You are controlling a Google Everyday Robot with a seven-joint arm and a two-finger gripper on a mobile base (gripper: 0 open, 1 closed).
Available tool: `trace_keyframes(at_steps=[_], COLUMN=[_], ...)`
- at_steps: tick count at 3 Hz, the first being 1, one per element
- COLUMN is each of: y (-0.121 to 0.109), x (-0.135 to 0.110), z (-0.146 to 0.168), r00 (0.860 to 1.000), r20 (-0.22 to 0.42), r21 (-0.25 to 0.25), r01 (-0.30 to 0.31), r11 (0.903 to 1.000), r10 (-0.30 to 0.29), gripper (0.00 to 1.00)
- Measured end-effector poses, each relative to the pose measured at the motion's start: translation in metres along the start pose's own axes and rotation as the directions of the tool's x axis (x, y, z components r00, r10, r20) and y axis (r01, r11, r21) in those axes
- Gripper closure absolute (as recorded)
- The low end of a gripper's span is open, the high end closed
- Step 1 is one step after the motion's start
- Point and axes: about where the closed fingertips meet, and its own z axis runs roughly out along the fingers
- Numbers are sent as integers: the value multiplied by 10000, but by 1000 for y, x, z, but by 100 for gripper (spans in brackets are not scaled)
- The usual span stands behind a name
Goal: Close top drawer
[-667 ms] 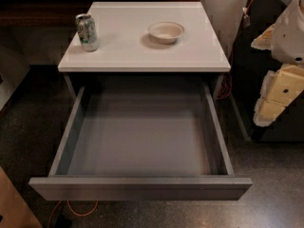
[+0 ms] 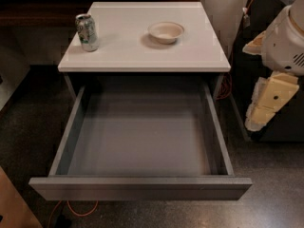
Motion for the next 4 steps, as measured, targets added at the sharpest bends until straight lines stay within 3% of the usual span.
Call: trace_keyframes(at_steps=[1, 2, 4], y=[10, 27, 54], x=[-11, -27, -40], z=[25, 60, 118], r00=[9990, 9937, 9813], r20=[363, 661, 564], r21=[-399, -1019, -1695], r01=[274, 966, 1913], r11=[9988, 9901, 9668], r10=[-259, -901, -1842], gripper=[0, 0, 0])
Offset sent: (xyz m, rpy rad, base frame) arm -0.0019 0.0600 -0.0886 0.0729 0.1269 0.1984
